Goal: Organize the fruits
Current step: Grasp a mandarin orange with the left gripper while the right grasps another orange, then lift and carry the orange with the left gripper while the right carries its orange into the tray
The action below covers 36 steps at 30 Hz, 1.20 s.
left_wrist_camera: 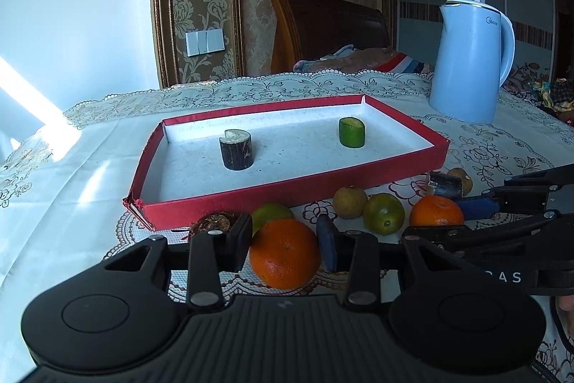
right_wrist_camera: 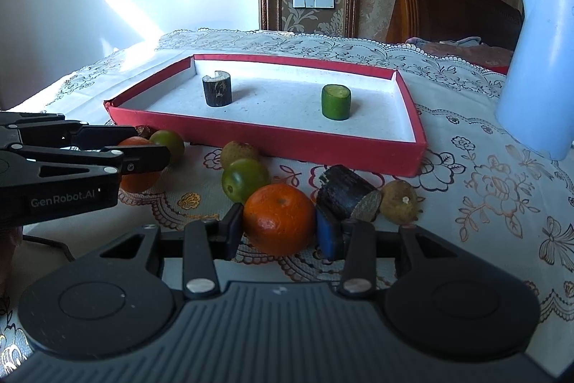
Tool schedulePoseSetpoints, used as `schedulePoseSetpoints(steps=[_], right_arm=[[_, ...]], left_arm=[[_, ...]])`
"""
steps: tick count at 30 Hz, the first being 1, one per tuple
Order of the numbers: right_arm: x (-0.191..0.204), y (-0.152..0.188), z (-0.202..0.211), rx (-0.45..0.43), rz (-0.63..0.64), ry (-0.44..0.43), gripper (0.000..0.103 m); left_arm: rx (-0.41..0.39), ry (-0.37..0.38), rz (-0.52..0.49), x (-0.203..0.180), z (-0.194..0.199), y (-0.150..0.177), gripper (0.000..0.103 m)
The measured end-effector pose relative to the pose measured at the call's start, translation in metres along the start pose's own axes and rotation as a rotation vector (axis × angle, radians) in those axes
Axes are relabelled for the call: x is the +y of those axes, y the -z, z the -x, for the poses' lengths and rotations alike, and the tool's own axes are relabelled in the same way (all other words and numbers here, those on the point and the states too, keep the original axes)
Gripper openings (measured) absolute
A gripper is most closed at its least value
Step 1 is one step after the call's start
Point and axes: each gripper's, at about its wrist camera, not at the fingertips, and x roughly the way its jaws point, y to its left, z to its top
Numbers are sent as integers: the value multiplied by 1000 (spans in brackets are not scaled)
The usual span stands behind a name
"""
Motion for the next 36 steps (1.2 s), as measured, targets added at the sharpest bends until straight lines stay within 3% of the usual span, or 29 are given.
schedulePoseSetpoints(steps=[36], right_arm=[[-2, -15, 9, -32, -6, 7, 39]], left_arm=[[25, -12, 90, 14, 1, -13, 39]])
